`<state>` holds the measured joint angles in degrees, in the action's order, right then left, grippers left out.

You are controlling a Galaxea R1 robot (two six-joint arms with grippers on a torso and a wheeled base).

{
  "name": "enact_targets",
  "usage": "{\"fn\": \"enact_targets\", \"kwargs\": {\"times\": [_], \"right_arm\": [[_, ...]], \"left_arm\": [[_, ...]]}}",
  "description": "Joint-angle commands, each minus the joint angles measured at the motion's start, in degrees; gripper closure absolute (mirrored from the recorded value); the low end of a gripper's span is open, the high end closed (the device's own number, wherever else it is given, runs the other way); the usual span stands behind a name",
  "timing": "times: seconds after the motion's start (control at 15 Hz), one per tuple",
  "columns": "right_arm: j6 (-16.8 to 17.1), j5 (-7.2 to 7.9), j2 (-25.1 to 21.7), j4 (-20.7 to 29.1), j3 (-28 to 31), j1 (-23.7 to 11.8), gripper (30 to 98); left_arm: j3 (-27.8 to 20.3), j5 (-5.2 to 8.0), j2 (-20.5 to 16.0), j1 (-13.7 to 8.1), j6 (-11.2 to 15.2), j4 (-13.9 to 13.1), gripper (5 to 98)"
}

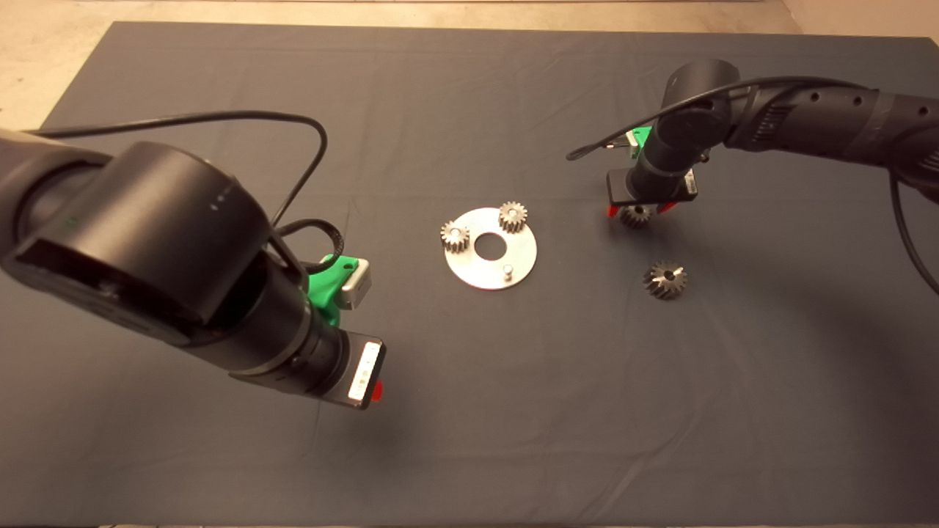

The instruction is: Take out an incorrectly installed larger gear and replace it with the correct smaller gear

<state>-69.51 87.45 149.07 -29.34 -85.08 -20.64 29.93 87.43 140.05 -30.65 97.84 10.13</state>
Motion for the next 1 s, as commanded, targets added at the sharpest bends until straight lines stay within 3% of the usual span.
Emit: {"fn": "enact_targets", "kwargs": {"times": [0.0, 0.2, 0.33, 0.47, 0.6, 0.93], "right_arm": [[-0.54, 7.55, 0.05, -3.79, 2.57, -1.34, 62.6], [-0.54, 7.55, -0.83, -4.76, 2.07, -1.25, 62.6], [-0.54, 7.55, -2.17, -4.21, -2.02, -1.34, 62.6], [-0.49, 7.55, -3.73, -0.11, -2.41, -1.6, 62.6], [0.08, 7.55, -3.74, 2.1, -3.14, -1.77, 62.6], [0.37, 7.55, -2.59, 2.18, -6.22, -1.6, 62.6]], "left_arm": [[-0.15, 6.96, 0.19, -0.21, 0.07, 0.42, 44.4], [-0.24, 6.96, 0.28, -0.21, 0.16, 0.42, 44.4], [-0.15, 6.96, 0.47, -0.21, 0.16, 0.42, 44.4], [0.2, 6.96, 0.63, -0.21, 0.16, 0.42, 44.4], [0.64, 6.96, 1.16, -0.21, 0.16, 0.42, 44.4], [0.82, 6.96, 1.69, -0.21, 0.16, 0.42, 44.4]]}}
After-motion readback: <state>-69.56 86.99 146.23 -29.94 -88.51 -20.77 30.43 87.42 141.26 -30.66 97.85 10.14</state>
